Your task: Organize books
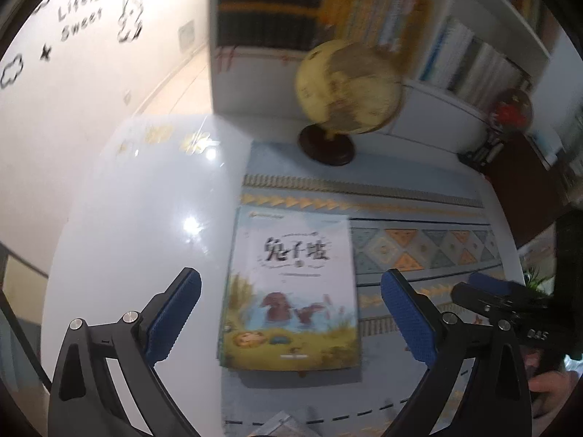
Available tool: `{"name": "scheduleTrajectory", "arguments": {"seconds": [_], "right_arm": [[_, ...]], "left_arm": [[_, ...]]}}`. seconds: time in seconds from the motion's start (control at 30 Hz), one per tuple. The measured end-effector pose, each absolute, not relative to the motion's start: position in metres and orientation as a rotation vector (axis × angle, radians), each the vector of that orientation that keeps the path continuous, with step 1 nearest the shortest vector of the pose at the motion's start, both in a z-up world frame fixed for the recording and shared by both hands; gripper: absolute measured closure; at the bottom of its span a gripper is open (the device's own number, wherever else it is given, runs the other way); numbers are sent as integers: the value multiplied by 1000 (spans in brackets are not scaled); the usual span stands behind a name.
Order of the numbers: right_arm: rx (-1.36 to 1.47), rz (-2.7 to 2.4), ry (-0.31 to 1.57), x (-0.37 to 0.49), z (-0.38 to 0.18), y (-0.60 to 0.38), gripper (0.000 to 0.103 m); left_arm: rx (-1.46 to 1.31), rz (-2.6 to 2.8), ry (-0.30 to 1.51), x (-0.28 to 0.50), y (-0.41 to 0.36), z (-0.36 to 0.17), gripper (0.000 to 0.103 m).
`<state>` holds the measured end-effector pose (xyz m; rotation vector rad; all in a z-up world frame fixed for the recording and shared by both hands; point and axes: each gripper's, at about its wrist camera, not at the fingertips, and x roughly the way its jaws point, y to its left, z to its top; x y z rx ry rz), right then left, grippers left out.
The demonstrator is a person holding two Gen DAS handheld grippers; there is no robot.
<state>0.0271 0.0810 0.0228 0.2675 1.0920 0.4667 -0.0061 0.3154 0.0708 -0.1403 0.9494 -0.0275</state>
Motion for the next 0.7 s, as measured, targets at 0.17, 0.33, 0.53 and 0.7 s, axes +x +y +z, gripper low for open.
{"name": "scheduleTrajectory", "arguments": {"seconds": [0.17, 0.33, 0.53, 0.7], "right_arm": [[176, 344, 1005, -13, 72, 56, 20], [83, 214, 897, -48, 102, 35, 20], [54, 168, 829, -58, 122, -6, 19], [42, 159, 820, -52, 118, -26, 20]], "left_arm": [[-92, -87, 894, -21, 269, 95, 3], [-130, -154, 857, -35, 226, 106, 1], [-205, -157, 875, -39, 184, 101, 1], [-173, -85, 854, -43, 163, 95, 1]]}}
